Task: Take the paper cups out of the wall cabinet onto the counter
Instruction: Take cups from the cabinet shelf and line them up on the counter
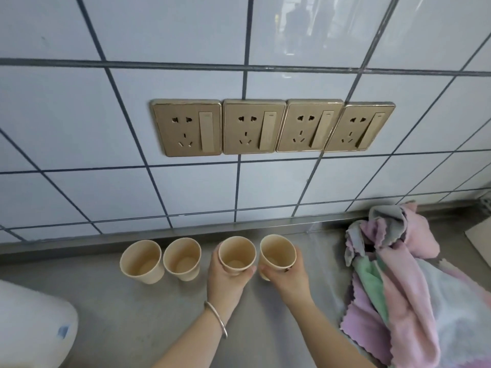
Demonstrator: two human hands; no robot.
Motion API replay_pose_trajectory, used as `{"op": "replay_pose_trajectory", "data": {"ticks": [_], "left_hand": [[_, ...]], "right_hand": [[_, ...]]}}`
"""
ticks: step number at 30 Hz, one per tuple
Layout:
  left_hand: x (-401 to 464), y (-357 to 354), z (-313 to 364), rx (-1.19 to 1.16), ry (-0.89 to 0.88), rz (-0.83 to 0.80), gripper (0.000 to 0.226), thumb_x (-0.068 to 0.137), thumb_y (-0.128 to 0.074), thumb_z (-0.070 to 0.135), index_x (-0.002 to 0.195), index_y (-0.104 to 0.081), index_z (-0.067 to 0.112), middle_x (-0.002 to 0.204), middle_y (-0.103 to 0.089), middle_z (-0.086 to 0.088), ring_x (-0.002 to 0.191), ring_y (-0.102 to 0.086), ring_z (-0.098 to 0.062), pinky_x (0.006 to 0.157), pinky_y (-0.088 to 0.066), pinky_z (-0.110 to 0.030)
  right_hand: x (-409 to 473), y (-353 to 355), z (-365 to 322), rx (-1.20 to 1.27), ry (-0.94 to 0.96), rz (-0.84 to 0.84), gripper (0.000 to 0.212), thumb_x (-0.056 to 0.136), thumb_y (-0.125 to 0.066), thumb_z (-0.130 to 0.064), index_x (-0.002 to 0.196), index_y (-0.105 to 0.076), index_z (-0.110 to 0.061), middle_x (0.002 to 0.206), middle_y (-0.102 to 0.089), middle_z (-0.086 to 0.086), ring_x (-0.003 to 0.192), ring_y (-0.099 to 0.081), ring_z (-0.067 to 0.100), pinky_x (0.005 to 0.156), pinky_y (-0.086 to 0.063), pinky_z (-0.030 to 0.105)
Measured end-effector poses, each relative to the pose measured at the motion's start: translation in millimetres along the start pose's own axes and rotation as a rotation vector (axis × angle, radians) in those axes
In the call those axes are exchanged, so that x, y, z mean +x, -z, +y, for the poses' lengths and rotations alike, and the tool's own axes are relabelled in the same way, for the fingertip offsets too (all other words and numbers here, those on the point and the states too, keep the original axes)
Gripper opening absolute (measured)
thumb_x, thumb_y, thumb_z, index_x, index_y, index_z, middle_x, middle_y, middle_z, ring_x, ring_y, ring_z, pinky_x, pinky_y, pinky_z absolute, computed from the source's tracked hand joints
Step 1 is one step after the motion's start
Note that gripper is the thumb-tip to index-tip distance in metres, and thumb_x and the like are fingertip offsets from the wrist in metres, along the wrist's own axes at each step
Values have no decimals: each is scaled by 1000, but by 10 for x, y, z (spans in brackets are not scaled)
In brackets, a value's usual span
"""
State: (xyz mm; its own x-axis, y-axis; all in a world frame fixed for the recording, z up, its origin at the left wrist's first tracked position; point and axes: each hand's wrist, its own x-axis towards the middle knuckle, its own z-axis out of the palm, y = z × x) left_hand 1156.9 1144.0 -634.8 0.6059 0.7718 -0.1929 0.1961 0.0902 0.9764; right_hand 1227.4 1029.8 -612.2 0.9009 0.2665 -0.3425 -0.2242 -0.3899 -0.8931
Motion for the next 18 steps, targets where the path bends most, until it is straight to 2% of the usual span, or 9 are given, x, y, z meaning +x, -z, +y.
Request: {"op": "replay_pose_trajectory", "data": {"ticks": [2, 4, 8, 10, 12, 15, 18], "left_hand": [[91, -38, -50, 15, -25, 21, 71, 51, -89, 15, 103, -48, 40, 112, -64, -4, 104, -62, -23, 96, -49, -41], [153, -56, -104, 22, -45, 37, 72, 52, -89, 10, 103, -48, 39, 112, -63, -3, 105, -61, -24, 95, -49, -42], [183, -66, -196, 1, -57, 66, 71, 43, -82, 38, 105, -47, 40, 107, -62, 10, 103, -61, -23, 92, -50, -38], [189, -75, -224, -12, -69, 80, 71, 41, -79, 41, 105, -47, 40, 106, -60, 18, 102, -61, -22, 91, -49, -36], [195, -82, -219, -6, -84, 80, 72, 42, -83, 35, 104, -46, 40, 105, -59, 16, 103, -60, -22, 91, -48, -35], [226, -83, -245, 17, -90, 59, 74, 50, -89, 11, 103, -45, 40, 105, -59, 10, 103, -59, -22, 91, -47, -34], [254, -87, -234, 31, -93, 45, 73, 55, -87, 3, 103, -45, 38, 105, -59, 13, 101, -59, -20, 90, -46, -32]], "right_hand": [[97, -37, 7, -34, -1, -1, 61, 64, -81, -25, 113, -47, -36, 97, -62, -19, 96, -61, 13, 80, -50, 27], [164, -78, 28, -62, 5, -11, 61, 62, -82, -28, 111, -45, -38, 96, -62, -19, 97, -61, 13, 83, -51, 31], [198, -109, 70, -93, 29, -9, 61, 63, -82, -26, 107, -42, -40, 92, -59, -23, 94, -59, 13, 77, -45, 26], [204, -106, 86, -94, 32, -4, 60, 65, -81, -25, 106, -41, -41, 91, -58, -23, 92, -57, 13, 76, -42, 24], [213, -111, 98, -94, 30, 3, 60, 65, -81, -26, 106, -40, -42, 91, -58, -23, 91, -57, 14, 76, -42, 24], [241, -138, 129, -93, 35, 13, 61, 64, -82, -27, 106, -41, -43, 95, -61, -19, 95, -60, 16, 77, -45, 26], [283, -164, 142, -100, 47, 14, 62, 64, -82, -30, 107, -39, -44, 100, -62, -15, 96, -61, 16, 78, -46, 27]]}}
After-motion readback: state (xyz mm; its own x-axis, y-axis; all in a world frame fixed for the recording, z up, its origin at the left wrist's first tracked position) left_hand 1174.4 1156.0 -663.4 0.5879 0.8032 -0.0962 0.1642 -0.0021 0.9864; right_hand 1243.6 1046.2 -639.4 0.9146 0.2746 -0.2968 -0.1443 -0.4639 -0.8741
